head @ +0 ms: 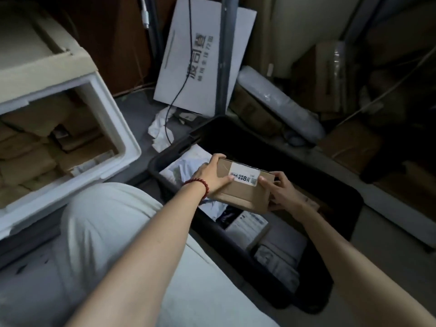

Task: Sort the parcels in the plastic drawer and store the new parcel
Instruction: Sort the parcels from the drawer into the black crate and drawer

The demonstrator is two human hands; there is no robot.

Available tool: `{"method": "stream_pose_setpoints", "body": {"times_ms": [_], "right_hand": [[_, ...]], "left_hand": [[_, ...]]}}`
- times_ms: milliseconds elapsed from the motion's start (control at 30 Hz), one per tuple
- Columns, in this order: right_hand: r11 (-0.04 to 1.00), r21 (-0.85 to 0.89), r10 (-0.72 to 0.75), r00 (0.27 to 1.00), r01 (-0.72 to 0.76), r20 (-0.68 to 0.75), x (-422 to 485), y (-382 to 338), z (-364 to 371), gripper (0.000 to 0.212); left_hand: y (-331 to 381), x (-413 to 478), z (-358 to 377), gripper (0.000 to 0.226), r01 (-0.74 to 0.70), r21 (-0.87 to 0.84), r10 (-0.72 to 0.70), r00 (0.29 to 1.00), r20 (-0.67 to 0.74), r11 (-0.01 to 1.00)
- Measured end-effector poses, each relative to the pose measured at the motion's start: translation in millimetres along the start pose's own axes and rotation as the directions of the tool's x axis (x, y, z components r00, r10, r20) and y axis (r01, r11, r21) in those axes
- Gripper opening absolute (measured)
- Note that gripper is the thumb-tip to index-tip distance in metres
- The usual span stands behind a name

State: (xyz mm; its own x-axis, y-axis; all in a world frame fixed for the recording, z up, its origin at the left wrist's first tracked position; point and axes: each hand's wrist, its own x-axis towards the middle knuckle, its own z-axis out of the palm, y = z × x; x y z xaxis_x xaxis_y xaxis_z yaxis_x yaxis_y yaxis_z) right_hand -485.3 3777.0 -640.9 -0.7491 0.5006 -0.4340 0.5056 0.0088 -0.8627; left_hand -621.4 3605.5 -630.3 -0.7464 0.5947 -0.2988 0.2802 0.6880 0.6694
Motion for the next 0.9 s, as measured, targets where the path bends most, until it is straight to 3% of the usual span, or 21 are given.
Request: {"method": "stream_pose_setpoints", "body": {"times_ms": [267,433,567,700,800,900], "right_hand": [[0.988,-0.144,0.034,0.991,-0.053,-0.133,-18,51,-32,0.039],[0.874,-0.477,0.002,0.982,-0.094,-0.190,-40,60,-53,0.046],[0.691,-0.719,-0.008,0.994,-0.073,-0.108,-42,65,-65,0.068],[0.537,-0.843,0.046,0.999,-0.036,-0.013,-35,72,-66,0.062],[0.483,-0.875,0.053,0.998,-0.009,0.019,-35,76,-65,0.054],[0.498,-0.867,0.104,0.992,0.008,0.069,-36,82,-58,0.052]], "left_hand": [[20,6,65,0.059,-0.076,0.098,0.056,0.980,0.192,0.992],[21,6,94,0.051,-0.117,0.079,0.088,0.950,0.301,0.990],[31,0,114,0.045,-0.136,0.020,0.119,0.922,0.369,0.991],[38,-12,147,0.047,-0.099,0.038,0.074,0.902,0.425,0.994],[36,-13,155,0.048,-0.084,0.043,0.058,0.905,0.421,0.996],[33,-12,152,0.047,-0.122,0.084,0.075,0.902,0.424,0.989]]}}
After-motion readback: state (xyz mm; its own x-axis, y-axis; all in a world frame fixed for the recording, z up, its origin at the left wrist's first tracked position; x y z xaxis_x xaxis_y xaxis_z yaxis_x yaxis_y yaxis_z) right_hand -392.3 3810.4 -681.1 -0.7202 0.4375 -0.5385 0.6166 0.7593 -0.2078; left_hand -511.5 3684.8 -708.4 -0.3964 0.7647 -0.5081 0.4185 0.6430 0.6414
